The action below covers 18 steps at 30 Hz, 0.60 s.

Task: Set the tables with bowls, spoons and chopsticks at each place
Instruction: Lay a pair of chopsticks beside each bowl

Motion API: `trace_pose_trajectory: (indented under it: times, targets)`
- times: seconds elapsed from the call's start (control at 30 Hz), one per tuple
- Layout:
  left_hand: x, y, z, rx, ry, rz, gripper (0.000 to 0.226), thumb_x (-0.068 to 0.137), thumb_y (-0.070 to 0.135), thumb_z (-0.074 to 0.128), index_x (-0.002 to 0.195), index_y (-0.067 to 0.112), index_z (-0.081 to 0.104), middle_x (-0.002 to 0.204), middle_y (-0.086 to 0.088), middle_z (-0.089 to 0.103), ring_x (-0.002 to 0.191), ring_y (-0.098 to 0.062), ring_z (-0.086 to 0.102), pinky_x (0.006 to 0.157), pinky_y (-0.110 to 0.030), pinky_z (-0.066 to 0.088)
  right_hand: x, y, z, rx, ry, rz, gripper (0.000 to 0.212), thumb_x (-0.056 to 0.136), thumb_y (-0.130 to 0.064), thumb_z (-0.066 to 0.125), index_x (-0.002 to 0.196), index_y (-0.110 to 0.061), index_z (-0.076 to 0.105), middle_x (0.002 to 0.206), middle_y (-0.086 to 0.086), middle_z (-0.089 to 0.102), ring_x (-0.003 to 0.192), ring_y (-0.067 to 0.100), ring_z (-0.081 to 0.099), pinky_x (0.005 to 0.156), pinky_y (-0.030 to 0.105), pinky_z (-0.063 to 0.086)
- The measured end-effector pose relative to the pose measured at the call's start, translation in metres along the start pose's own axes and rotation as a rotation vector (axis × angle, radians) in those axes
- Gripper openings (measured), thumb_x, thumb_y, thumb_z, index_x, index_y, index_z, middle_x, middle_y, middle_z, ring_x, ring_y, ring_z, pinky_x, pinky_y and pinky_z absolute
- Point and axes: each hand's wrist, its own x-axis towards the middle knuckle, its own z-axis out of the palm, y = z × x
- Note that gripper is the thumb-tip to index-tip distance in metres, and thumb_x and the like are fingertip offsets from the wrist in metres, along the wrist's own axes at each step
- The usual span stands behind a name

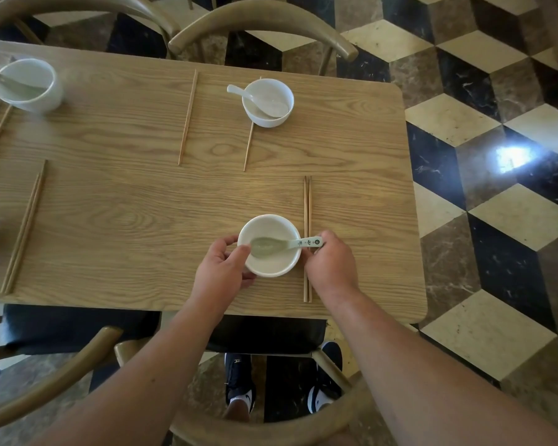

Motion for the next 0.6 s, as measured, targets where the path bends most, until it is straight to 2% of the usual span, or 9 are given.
trace_pose_trajectory:
  times: [0.1, 0.2, 0.27, 0.37, 0.43, 0.5, 0.53, 0.6]
  targets:
    - [-0.001, 0.003, -0.003, -0.005, 0.005, -0.013, 0.027, 0.104, 0.031, 0.065, 0.130, 0.032, 0.065, 0.112, -0.004, 0.076, 0.085, -0.024, 0.080, 0.075, -0.034, 0.063, -0.002, 0.007, -0.008, 0.023, -0.016, -0.034, 0.016, 0.095, -0.025, 0.075, 0.107, -0.019, 0.067, 0.076, -0.009, 0.064, 0.072, 0.019, 0.065, 0.062, 0.037, 0.053]
    - [-0.004, 0.005, -0.007, -0.002, 0.006, -0.026, 0.028, 0.104, 0.031, 0.066, 0.132, 0.032, 0.065, 0.112, -0.004, 0.076, 0.086, -0.025, 0.080, 0.077, -0.037, 0.065, -0.011, 0.022, -0.024, 0.104, -0.010, -0.013, 0.013, 0.102, -0.014, 0.063, 0.113, -0.018, 0.067, 0.077, -0.009, 0.065, 0.055, 0.007, 0.056, 0.048, 0.019, 0.043]
    - [-0.008, 0.010, -0.010, 0.049, 0.046, -0.011, 0.032, 0.102, 0.035, 0.067, 0.134, 0.032, 0.063, 0.108, 0.001, 0.074, 0.085, -0.024, 0.079, 0.079, -0.041, 0.066, -0.017, 0.031, -0.037, 0.179, 0.026, 0.034, 0.016, 0.104, -0.014, 0.057, 0.116, -0.019, 0.067, 0.076, -0.005, 0.066, 0.051, 0.007, 0.050, 0.044, 0.020, 0.040]
    - [-0.021, 0.027, -0.011, 0.304, 0.162, 0.139, 0.032, 0.100, 0.041, 0.066, 0.129, 0.030, 0.063, 0.098, 0.010, 0.071, 0.084, -0.016, 0.072, 0.077, -0.044, 0.061, -0.026, 0.031, -0.059, 0.207, 0.038, 0.051, 0.016, 0.104, -0.022, 0.057, 0.117, -0.022, 0.067, 0.076, -0.004, 0.067, 0.053, 0.007, 0.053, 0.047, 0.023, 0.043]
    - [-0.034, 0.045, -0.004, 0.428, 0.156, 0.248, 0.023, 0.100, 0.039, 0.064, 0.120, 0.029, 0.066, 0.094, 0.011, 0.071, 0.081, -0.011, 0.069, 0.069, -0.035, 0.053, -0.033, 0.025, -0.076, 0.185, -0.016, 0.054, 0.017, 0.105, -0.029, 0.058, 0.118, -0.023, 0.067, 0.086, -0.007, 0.069, 0.062, 0.005, 0.060, 0.051, 0.019, 0.045]
    - [-0.048, 0.067, 0.011, 0.579, 0.075, 0.343, 0.017, 0.100, 0.039, 0.063, 0.112, 0.031, 0.070, 0.096, 0.012, 0.073, 0.080, -0.006, 0.067, 0.063, -0.028, 0.048, -0.040, 0.018, -0.098, 0.136, -0.086, 0.048, 0.024, 0.105, -0.038, 0.058, 0.124, -0.027, 0.067, 0.108, -0.006, 0.072, 0.085, 0.005, 0.066, 0.061, 0.020, 0.046]
    - [-0.055, 0.078, 0.022, 0.677, 0.022, 0.390, 0.018, 0.099, 0.041, 0.062, 0.113, 0.033, 0.071, 0.102, 0.014, 0.074, 0.085, -0.004, 0.067, 0.066, -0.027, 0.049, -0.044, 0.015, -0.110, 0.097, -0.112, 0.030, 0.031, 0.104, -0.044, 0.058, 0.130, -0.029, 0.065, 0.120, -0.006, 0.070, 0.098, 0.006, 0.066, 0.069, 0.021, 0.047]
    - [-0.068, 0.100, 0.048, 0.879, -0.085, 0.482, 0.034, 0.098, 0.050, 0.061, 0.129, 0.037, 0.068, 0.125, 0.014, 0.071, 0.109, -0.008, 0.066, 0.085, -0.031, 0.054, -0.049, 0.011, -0.139, -0.002, -0.124, -0.035, 0.046, 0.102, -0.052, 0.057, 0.143, -0.029, 0.059, 0.138, -0.004, 0.062, 0.121, 0.012, 0.059, 0.089, 0.027, 0.049]
